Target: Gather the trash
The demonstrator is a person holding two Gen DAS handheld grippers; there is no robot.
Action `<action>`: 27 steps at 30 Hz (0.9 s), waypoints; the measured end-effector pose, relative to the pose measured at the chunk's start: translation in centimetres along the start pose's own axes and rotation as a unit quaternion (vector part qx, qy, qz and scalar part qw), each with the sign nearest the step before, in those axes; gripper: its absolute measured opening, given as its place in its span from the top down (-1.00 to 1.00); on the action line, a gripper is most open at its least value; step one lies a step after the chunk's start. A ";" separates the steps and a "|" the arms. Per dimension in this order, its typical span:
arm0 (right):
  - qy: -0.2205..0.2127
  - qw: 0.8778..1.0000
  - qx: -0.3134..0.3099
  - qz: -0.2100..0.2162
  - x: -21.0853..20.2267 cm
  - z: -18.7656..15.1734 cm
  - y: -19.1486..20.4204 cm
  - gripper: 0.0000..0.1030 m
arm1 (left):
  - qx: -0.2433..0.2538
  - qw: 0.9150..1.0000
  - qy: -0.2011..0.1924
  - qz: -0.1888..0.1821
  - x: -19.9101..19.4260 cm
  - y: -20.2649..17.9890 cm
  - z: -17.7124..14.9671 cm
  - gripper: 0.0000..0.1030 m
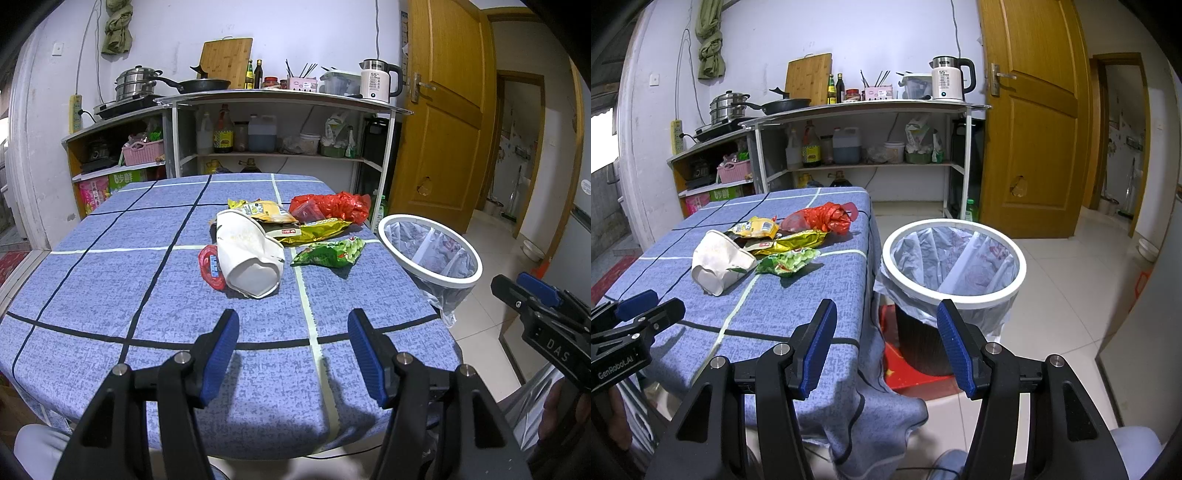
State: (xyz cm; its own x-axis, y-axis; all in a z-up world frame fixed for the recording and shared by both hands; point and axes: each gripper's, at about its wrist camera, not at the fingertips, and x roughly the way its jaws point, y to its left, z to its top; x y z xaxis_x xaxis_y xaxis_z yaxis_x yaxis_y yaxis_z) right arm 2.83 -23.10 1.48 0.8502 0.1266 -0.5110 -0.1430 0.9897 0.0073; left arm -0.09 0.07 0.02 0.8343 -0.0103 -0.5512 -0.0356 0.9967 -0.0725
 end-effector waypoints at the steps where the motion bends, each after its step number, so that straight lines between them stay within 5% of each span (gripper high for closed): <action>1: 0.000 1.000 0.000 0.000 0.0 0.0 0.0 -0.11 | 0.001 1.000 0.000 0.001 0.0 0.0 0.0 -0.23; 27: 0.000 1.000 0.000 0.000 0.0 0.0 0.0 -0.11 | 0.000 1.000 0.002 0.000 0.0 -0.1 -0.1 -0.23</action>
State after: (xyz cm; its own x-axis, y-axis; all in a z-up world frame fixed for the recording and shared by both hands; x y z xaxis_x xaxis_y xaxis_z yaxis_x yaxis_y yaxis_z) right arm 2.82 -23.12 1.46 0.8502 0.1275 -0.5107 -0.1435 0.9896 0.0082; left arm -0.16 -0.04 -0.02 0.8326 -0.0098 -0.5537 -0.0363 0.9967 -0.0723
